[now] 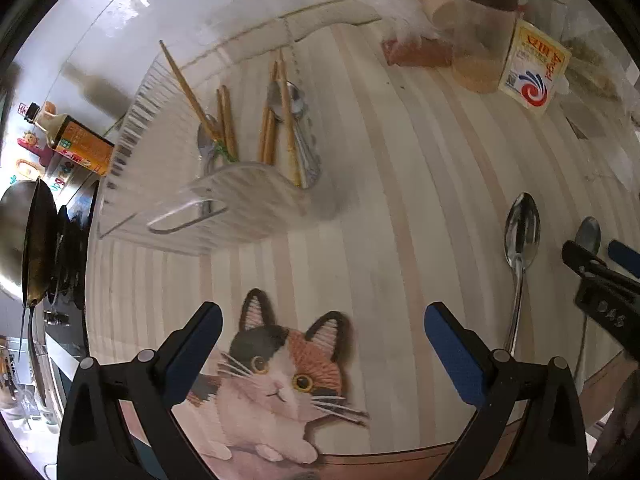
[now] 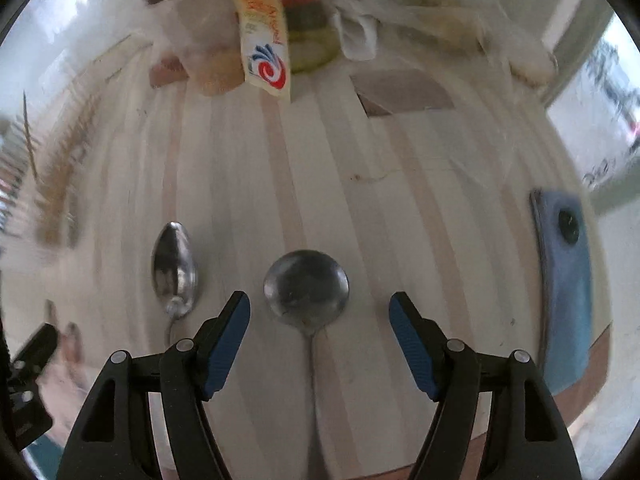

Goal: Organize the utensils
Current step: 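Move both open tools back toward the last two spoons, then close the left tool on a spoon while the right tool grasps the round spoon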

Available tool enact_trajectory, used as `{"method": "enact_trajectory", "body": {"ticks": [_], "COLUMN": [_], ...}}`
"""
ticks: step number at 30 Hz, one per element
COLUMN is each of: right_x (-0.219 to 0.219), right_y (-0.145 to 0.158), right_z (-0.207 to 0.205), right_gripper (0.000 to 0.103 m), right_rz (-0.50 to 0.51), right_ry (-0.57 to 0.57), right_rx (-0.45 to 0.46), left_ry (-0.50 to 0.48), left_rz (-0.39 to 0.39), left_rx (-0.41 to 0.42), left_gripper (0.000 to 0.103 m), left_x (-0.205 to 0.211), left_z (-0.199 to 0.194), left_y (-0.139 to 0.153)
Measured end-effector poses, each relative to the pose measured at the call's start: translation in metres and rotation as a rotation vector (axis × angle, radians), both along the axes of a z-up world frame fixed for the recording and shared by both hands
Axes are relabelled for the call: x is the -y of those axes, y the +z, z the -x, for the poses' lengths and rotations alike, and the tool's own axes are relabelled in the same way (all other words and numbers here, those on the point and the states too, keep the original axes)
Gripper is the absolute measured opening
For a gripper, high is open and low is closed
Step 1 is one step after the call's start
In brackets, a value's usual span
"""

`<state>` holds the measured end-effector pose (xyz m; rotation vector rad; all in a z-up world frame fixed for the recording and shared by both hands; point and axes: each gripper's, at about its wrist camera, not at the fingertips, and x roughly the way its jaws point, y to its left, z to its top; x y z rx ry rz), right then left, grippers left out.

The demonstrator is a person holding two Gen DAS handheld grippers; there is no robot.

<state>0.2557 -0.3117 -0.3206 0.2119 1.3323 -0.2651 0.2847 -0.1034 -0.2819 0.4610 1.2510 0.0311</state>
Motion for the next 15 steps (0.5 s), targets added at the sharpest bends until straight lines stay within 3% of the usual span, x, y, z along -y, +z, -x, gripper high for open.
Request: {"method": "enact_trajectory", "body": {"ticks": [1,4,11,14,15], "right_x": [-0.003,0.001,0.045,0.065,0.07], "right_y": [0.0,0.003,0.004,0.005,0.005], "right_z": [-0.001,0.001,0.012,0.02,0.023], "right_gripper": [0.07,0.044,0.044,0.044,0.044], "right_rz": [0.029,0.046,-0.023,-0.039,-0.046], "right_ry": [0.009,0.0,-0.085,-0.124,-0.13], "right_rx": [0.001,0.023,-0.006,-0.013,-0.015], "left_ry": [-0.008,-0.029,-0.09,-0.106,-0.107], "left_rz": [0.001,0.009,0.112,0.148,0.161], "left_rx": [-0.011,-0.025,-0.113,-0.184,-0.209], "left_gripper": [0.103,0.103,0.103,0.095,0.088], "left_x": [0.003,0.018,0.067,0.086,0.091], "left_z": [0.0,0.002,-0.003,-0.008,-0.01], "left_y": [-0.002,-0.007,-0.023,-0.041,-0.047]}}
